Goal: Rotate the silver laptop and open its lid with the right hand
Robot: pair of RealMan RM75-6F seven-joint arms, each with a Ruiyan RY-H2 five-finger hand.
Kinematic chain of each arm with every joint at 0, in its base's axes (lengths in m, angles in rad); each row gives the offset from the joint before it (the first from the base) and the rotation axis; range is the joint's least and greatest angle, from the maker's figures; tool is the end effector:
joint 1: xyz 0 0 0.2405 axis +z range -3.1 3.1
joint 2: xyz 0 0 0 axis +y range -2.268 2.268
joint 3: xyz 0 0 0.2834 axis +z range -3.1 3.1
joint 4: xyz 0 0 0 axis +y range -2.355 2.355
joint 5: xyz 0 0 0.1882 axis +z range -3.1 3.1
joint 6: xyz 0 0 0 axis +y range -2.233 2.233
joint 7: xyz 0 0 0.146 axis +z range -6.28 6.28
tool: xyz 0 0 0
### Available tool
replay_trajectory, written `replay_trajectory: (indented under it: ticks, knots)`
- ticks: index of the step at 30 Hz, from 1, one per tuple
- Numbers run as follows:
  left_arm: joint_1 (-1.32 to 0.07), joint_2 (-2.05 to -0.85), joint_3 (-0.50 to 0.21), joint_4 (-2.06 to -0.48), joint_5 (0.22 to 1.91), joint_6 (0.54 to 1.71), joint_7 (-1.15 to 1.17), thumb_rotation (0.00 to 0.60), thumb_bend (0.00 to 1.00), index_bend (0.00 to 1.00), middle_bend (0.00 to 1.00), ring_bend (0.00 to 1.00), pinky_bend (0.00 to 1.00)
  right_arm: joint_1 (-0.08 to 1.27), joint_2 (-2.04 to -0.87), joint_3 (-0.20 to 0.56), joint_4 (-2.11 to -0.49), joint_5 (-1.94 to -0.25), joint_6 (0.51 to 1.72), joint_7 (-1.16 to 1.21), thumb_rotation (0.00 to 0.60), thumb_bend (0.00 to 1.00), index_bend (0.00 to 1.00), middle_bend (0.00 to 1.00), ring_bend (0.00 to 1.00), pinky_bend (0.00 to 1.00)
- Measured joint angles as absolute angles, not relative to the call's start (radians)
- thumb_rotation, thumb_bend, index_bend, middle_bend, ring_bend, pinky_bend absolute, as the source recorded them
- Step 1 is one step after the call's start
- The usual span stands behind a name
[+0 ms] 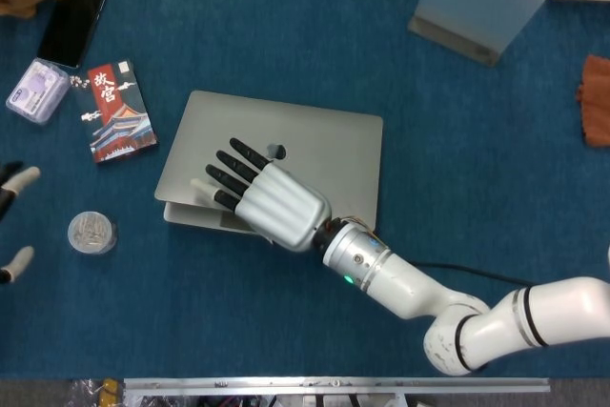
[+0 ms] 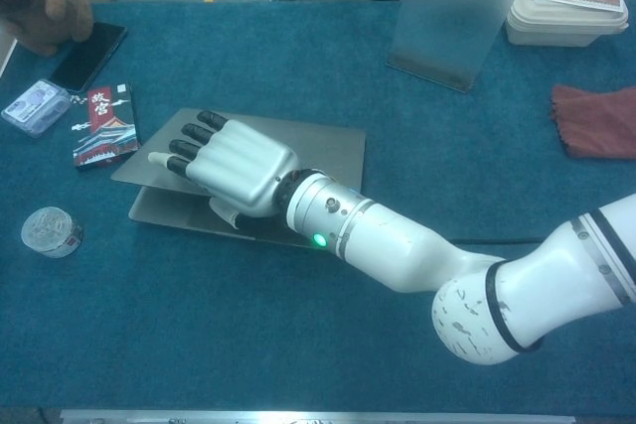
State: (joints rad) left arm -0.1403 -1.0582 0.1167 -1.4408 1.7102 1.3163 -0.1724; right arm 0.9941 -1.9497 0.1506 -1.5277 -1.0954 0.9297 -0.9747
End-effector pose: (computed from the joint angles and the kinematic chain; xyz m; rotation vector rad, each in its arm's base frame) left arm -0.3539 0.1638 0.1748 -1.7648 -1.0021 -0.7148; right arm -0.0049 -0.2712 -0.1247 2.3535 -0.3472 0.9634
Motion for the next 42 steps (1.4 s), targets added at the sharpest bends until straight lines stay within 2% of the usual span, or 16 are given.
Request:
replay_trajectory:
  ticks: [7,12,23,42]
  knots:
    - [-0.195,-1.037,0.148,-1.479,1.758,1.239,-0.102,0.470,0.32,0.09,0.04,0.00,0.00,0.999,-1.937,0.150,-1.535,-1.087,0.946,-0.985,0.511,0.53,0.00,0.11,0.00,0.03]
    - [-0.242,-1.019,0.167,-1.527,1.797,1.180,-0.049,0.413,0.32,0.09,0.04,0.00,0.00,1.003,-1.933,0.151,-1.539,-1.081,0.957,-0.987,0.509,0.53,0.00,0.11,0.00,0.03]
    - [-0.333,-1.019,0.182,-1.589,1.834,1.081,-0.002,0.387,0.32,0.08,0.04,0.00,0.00,1.011,-1.929,0.156,-1.535,-1.069,0.972,-0.985,0.508,0.53,0.00,0.11,0.00,0.03]
    - [-0.453,-1.095,0.186,-1.606,1.809,0.933,0.013,0.366,0.32,0.08,0.03,0.00,0.00,1.024,-1.927,0.158,-1.524,-1.069,0.982,-0.970,0.509,0.53,0.00,0.11,0.00,0.03]
